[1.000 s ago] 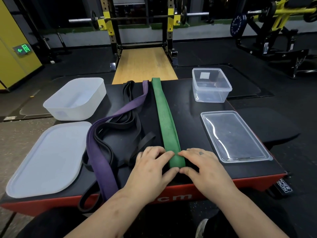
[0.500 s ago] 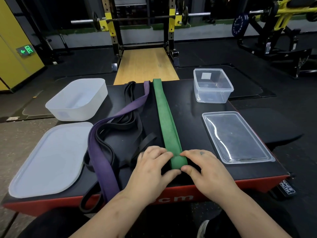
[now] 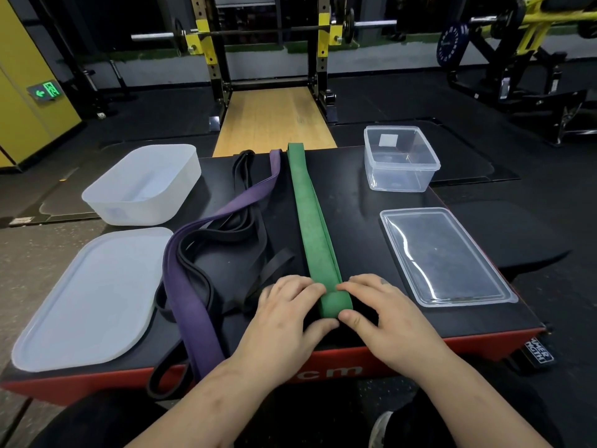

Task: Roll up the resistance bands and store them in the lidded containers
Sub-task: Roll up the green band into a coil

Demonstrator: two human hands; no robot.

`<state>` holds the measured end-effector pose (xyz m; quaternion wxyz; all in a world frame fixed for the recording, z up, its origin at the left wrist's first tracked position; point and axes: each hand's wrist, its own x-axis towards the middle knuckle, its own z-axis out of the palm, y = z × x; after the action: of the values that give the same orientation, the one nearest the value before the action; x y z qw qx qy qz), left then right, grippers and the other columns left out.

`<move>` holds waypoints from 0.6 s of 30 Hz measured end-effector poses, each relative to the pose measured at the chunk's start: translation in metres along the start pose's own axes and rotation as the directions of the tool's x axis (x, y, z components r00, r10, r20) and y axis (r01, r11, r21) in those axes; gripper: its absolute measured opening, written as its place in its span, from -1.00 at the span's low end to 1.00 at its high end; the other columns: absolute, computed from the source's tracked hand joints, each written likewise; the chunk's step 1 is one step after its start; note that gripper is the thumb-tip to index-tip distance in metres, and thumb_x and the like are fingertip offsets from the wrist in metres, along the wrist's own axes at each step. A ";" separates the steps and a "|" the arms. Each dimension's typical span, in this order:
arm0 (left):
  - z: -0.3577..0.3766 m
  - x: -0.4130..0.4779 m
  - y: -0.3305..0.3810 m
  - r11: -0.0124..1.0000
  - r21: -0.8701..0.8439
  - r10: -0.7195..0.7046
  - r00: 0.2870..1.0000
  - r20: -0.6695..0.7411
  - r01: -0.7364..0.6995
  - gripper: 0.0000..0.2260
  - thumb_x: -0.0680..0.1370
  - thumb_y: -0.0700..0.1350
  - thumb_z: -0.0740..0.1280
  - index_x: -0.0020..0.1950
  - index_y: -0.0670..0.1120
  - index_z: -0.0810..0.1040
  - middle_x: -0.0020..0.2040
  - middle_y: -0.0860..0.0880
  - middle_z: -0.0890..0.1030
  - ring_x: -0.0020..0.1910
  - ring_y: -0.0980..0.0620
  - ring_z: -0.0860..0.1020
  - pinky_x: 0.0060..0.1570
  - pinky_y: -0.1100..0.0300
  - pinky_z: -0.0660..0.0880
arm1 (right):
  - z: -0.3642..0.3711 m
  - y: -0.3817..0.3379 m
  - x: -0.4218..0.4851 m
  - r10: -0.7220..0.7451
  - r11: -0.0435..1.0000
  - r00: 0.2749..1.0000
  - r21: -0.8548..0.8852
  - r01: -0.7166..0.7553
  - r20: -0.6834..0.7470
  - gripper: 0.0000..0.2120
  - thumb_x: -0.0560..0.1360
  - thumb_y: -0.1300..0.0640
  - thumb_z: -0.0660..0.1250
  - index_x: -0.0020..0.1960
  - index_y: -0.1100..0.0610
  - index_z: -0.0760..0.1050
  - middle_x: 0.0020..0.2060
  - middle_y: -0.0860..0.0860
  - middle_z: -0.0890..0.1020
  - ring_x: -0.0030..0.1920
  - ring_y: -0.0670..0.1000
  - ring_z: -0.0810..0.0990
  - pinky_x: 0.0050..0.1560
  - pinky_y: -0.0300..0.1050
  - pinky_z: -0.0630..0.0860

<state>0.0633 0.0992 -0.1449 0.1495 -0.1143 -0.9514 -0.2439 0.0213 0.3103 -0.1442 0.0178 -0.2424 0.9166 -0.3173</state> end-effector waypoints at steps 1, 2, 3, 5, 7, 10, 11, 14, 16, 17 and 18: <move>0.000 0.001 -0.001 1.000 -0.016 -0.010 1.000 -0.005 0.009 -0.48 0.55 0.32 0.18 0.34 0.03 0.54 0.27 0.16 0.46 0.39 0.18 0.31 0.39 0.19 0.21 | -0.002 0.000 -0.001 -0.003 1.000 1.000 0.014 0.003 0.006 -0.45 0.54 -0.34 0.21 0.49 -0.24 0.39 0.36 -0.36 0.40 0.38 -0.13 0.41 0.39 -0.17 0.33; 0.000 0.002 -0.002 0.999 -0.031 -0.020 1.000 -0.012 0.020 -0.47 0.56 0.32 0.17 0.34 0.00 0.55 0.28 0.16 0.46 0.39 0.17 0.31 0.40 0.19 0.21 | -0.002 0.001 -0.001 -0.010 1.000 1.000 0.019 0.010 0.012 -0.43 0.54 -0.32 0.27 0.52 -0.26 0.35 0.38 -0.36 0.40 0.39 -0.15 0.38 0.42 -0.16 0.33; -0.001 0.003 -0.002 0.999 -0.041 -0.026 1.000 -0.010 0.026 -0.47 0.57 0.31 0.17 0.34 -0.01 0.56 0.29 0.16 0.45 0.40 0.17 0.31 0.40 0.18 0.21 | -0.003 0.000 0.000 -0.006 1.000 1.000 0.015 0.006 0.019 -0.42 0.54 -0.29 0.33 0.53 -0.27 0.32 0.39 -0.36 0.41 0.40 -0.17 0.36 0.44 -0.15 0.32; -0.002 0.004 -0.004 0.998 -0.051 -0.027 1.000 0.008 0.028 -0.47 0.57 0.31 0.14 0.35 -0.01 0.55 0.31 0.19 0.42 0.42 0.20 0.26 0.41 0.19 0.19 | -0.003 -0.004 0.004 0.020 1.000 1.000 0.006 -0.020 0.020 -0.43 0.56 -0.22 0.38 0.53 -0.27 0.32 0.36 -0.35 0.43 0.37 -0.20 0.34 0.42 -0.18 0.32; -0.003 0.004 -0.004 0.997 -0.073 -0.027 0.999 0.032 0.029 -0.47 0.57 0.31 0.12 0.36 0.01 0.53 0.32 0.23 0.39 0.44 0.26 0.21 0.43 0.19 0.17 | -0.002 -0.006 0.007 0.021 1.000 1.000 -0.002 -0.021 0.009 -0.47 0.57 -0.22 0.36 0.51 -0.25 0.36 0.34 -0.33 0.45 0.36 -0.18 0.37 0.38 -0.19 0.33; -0.004 0.004 -0.004 0.996 -0.083 -0.022 0.998 0.063 0.027 -0.46 0.57 0.31 0.10 0.38 0.03 0.50 0.35 0.24 0.37 0.47 0.28 0.16 0.47 0.15 0.15 | -0.002 -0.005 0.006 0.004 1.000 1.000 -0.001 -0.004 0.023 -0.53 0.54 -0.28 0.31 0.43 -0.26 0.41 0.28 -0.35 0.47 0.34 -0.11 0.44 0.37 -0.08 0.41; -0.004 0.004 -0.003 0.997 -0.078 -0.020 0.997 0.073 0.026 -0.47 0.58 0.31 0.09 0.39 0.04 0.49 0.36 0.24 0.37 0.48 0.28 0.14 0.48 0.15 0.14 | -0.002 -0.004 0.005 0.004 1.000 1.000 0.002 -0.004 0.021 -0.55 0.54 -0.27 0.32 0.41 -0.24 0.44 0.25 -0.36 0.47 0.32 -0.11 0.45 0.34 -0.10 0.41; -0.003 0.000 0.001 0.998 -0.060 -0.020 0.996 0.085 0.025 -0.50 0.59 0.31 0.10 0.40 0.07 0.44 0.37 0.24 0.34 0.48 0.29 0.11 0.49 0.22 0.07 | -0.003 -0.003 0.002 0.009 1.000 1.000 0.003 -0.009 -0.001 -0.52 0.53 -0.30 0.31 0.39 -0.15 0.50 0.21 -0.37 0.46 0.28 -0.15 0.45 0.29 -0.20 0.37; -0.004 -0.004 0.001 0.997 -0.077 -0.021 0.999 0.048 0.025 -0.47 0.57 0.34 0.12 0.42 0.08 0.42 0.35 0.26 0.32 0.45 0.34 0.11 0.47 0.29 0.05 | -0.002 -0.002 0.001 -0.006 1.000 1.000 -0.001 0.006 -0.016 -0.42 0.49 -0.40 0.20 0.38 -0.13 0.52 0.20 -0.39 0.45 0.27 -0.17 0.45 0.29 -0.20 0.38; -0.005 -0.005 0.000 0.995 -0.096 -0.020 0.999 0.030 0.022 -0.45 0.55 0.37 0.15 0.42 0.08 0.41 0.33 0.27 0.31 0.42 0.39 0.12 0.46 0.30 0.07 | -0.001 -0.001 0.001 -0.004 1.000 1.000 0.001 0.004 -0.019 -0.39 0.47 -0.41 0.16 0.37 -0.12 0.54 0.18 -0.39 0.46 0.25 -0.17 0.45 0.27 -0.21 0.37; -0.006 -0.006 -0.001 0.994 -0.112 -0.014 1.000 0.025 0.017 -0.43 0.51 0.38 0.20 0.40 0.09 0.41 0.31 0.29 0.30 0.39 0.44 0.11 0.45 0.32 0.08 | 0.000 -0.001 0.000 -0.005 1.000 1.000 0.007 0.006 -0.030 -0.39 0.46 -0.42 0.15 0.35 -0.11 0.55 0.16 -0.39 0.47 0.23 -0.18 0.45 0.24 -0.23 0.35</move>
<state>0.0694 0.0945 -0.1426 0.1293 -0.1182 -0.9387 -0.2968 0.0217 0.3096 -0.1436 0.0040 -0.2401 0.9150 -0.3242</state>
